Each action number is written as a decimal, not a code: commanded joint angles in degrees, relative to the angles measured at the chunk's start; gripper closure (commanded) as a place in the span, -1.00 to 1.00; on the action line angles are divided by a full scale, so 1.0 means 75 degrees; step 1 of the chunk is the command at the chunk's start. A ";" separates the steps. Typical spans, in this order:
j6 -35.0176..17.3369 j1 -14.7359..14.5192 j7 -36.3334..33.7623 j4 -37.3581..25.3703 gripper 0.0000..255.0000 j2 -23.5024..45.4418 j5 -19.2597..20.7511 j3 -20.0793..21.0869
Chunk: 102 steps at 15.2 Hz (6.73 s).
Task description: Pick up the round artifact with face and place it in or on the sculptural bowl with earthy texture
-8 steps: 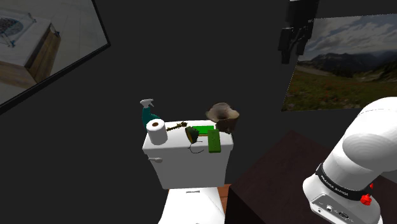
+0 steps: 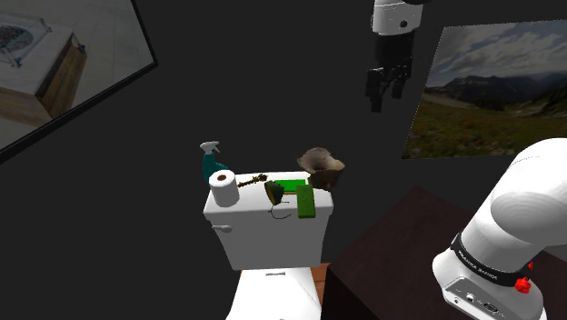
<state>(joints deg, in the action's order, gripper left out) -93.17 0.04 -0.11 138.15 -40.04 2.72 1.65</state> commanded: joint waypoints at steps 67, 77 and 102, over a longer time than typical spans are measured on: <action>-0.5883 -0.1254 -0.3297 -0.4269 1.00 1.0029 0.2346 0.0985; -0.5207 -0.1142 -0.3050 -0.4220 1.00 0.9285 0.2086 0.1159; -0.3244 -0.0998 -0.2459 -0.4849 1.00 0.7878 0.1498 0.1428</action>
<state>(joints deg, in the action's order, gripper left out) -118.21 -7.45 -18.72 102.27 19.28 14.09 12.30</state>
